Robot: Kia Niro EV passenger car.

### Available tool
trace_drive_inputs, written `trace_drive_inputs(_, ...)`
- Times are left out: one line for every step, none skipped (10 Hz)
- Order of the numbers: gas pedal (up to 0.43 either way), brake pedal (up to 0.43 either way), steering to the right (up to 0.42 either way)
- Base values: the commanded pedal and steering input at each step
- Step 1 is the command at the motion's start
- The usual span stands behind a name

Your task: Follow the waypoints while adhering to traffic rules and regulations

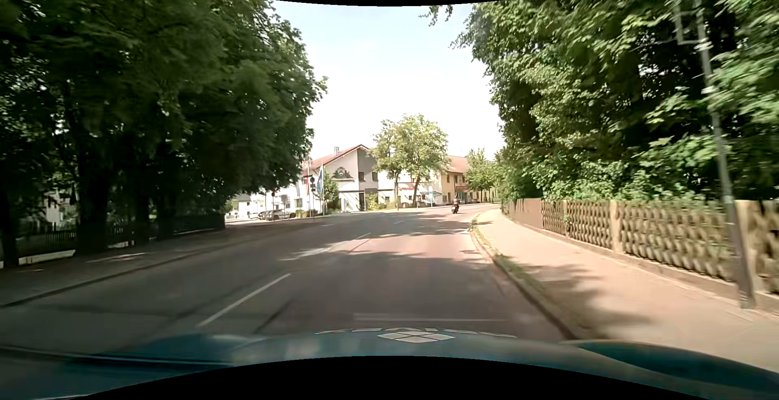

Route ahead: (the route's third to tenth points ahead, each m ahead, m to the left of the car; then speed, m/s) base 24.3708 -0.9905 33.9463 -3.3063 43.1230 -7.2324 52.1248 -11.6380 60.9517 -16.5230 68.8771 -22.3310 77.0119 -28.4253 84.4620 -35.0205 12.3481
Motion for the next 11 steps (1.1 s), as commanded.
trace_drive_inputs(0.000,0.000,0.037)
trace_drive_inputs(0.020,0.000,0.038)
trace_drive_inputs(0.020,0.000,0.038)
trace_drive_inputs(0.020,0.000,0.038)
trace_drive_inputs(0.020,0.000,0.038)
trace_drive_inputs(0.020,0.000,0.038)
trace_drive_inputs(0.020,0.000,0.038)
trace_drive_inputs(0.000,0.000,0.039)
trace_drive_inputs(0.000,0.000,0.036)
trace_drive_inputs(0.000,0.000,0.036)
trace_drive_inputs(0.000,0.000,0.036)
